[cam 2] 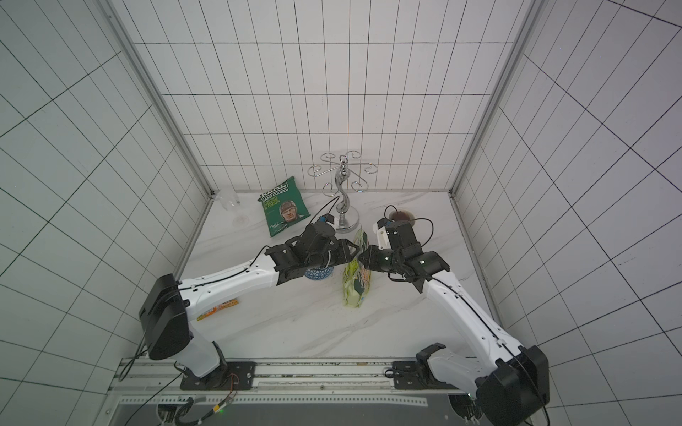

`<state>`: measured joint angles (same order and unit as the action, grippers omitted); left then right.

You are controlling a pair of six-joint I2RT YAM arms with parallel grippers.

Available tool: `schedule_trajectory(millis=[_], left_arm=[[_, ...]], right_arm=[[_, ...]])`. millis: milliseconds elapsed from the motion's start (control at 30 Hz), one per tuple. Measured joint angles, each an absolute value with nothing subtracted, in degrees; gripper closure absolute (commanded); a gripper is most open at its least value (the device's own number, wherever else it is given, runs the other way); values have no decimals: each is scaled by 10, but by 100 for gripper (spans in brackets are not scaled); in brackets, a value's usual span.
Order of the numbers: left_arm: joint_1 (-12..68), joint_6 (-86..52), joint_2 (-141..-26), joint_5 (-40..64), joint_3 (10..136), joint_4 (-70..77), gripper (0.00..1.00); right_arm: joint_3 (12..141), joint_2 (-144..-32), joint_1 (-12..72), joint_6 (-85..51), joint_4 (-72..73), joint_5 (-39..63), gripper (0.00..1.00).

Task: Pour the oats into the breakfast bowl
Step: Open the oats bag at the center of the board.

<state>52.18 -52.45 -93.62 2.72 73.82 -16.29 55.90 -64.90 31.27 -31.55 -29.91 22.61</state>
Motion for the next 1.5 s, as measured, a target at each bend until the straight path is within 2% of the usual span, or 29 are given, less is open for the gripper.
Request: schedule_trajectory(millis=[133,333,567,667,967,1033,1167,1500], left_arm=[[522,-517,-949,46,748,-161,62],[519,-511,-961,66,755,-166,72],[516,-507,-963,81,759,-170,72],[515,-505,-964,88,762,-172,76],[510,-498,-976,109,782,-194,80],[509,-495,-981,113,788,-203,84],[507,-490,-991,118,798,-218,100],[503,-487,-984,122,792,-212,100]], right_arm=[[559,-649,313,-302,-302,223,100],[559,-649,313,-286,-307,219,100],[559,-649,313,-258,-307,220,100],[559,-649,313,-243,-307,221,100],[559,-655,312,-199,-309,223,100],[559,-662,312,-186,-310,228,100],[561,-668,312,-170,-314,229,100],[569,-672,313,-154,-324,203,100]])
